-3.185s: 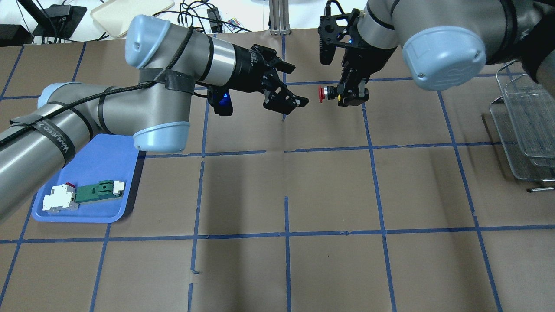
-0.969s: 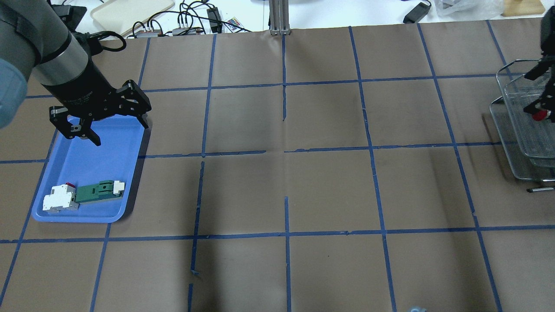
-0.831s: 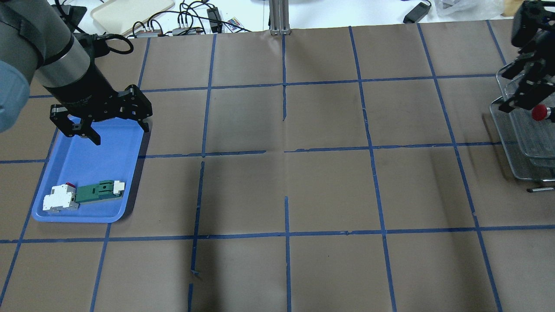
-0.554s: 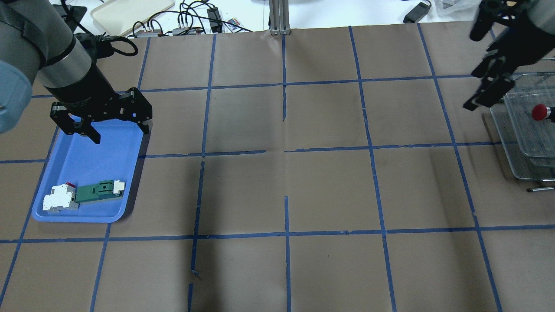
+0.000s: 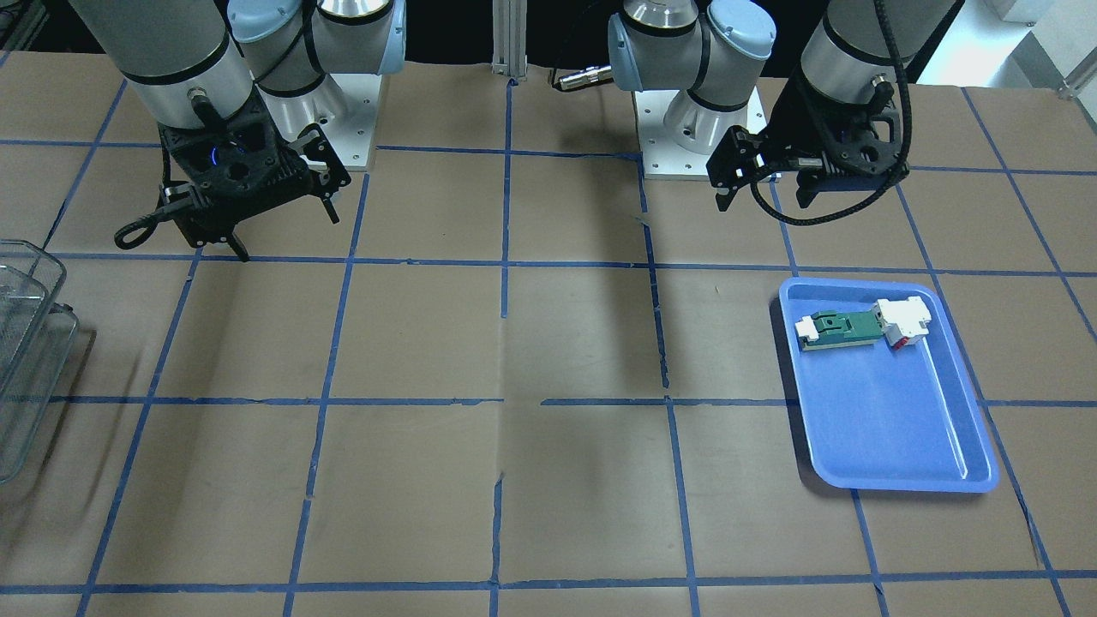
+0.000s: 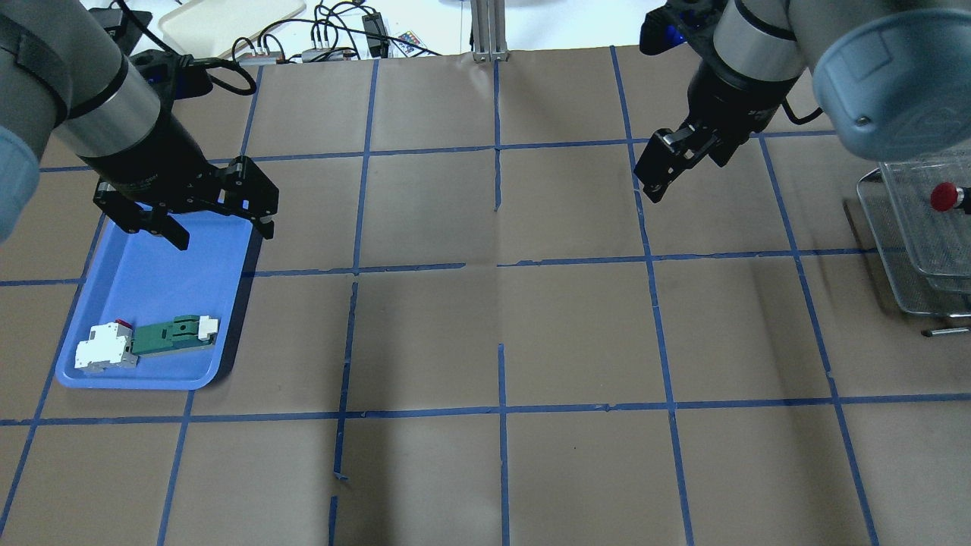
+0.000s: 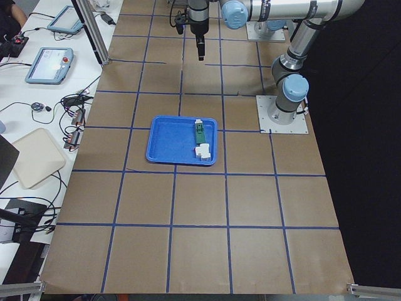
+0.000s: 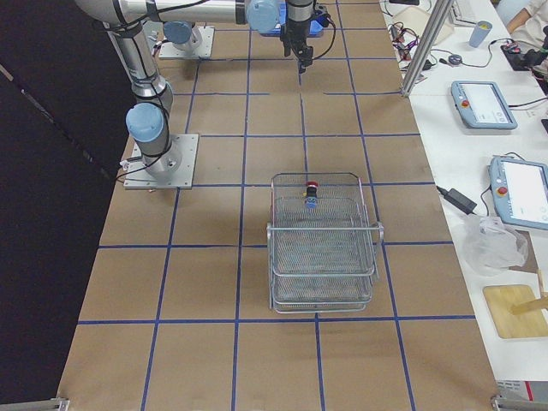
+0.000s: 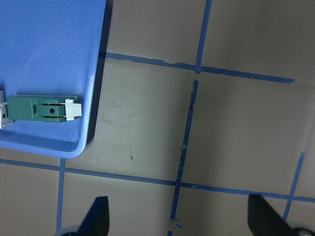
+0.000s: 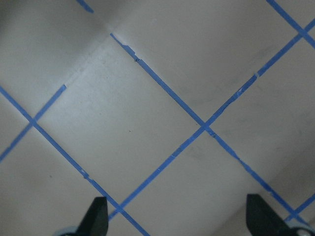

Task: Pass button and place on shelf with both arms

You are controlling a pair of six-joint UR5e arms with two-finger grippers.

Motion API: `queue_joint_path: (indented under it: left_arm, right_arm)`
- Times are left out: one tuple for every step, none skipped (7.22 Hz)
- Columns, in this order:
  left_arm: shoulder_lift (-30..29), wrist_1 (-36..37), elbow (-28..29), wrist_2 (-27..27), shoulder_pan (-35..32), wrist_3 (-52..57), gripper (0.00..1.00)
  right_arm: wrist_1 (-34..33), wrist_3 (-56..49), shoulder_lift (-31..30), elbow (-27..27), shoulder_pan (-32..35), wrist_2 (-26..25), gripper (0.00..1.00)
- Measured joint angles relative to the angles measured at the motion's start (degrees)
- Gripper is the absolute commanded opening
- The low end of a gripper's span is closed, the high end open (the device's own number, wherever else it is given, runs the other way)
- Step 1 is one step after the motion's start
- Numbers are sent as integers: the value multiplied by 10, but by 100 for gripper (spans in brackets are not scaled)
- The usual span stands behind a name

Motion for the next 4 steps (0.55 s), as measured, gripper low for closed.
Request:
queue_joint_path:
  left_arm:
    - [4,-7,-1,9,-14,23,100]
    - [5,-9,-1,15,-22,33,100]
    - [6,-10,-1,18,-25,36,100]
    - [7,-10,-1,21,-25,38,100]
  right_arm:
    - [4,27,-2,-8,-17,-4,100]
    - [19,52,-3,-19,-31,-5,100]
    - [34,80,-3,-28,-38,-6,100]
    - [42,105,-3,-32,-40,-12,100]
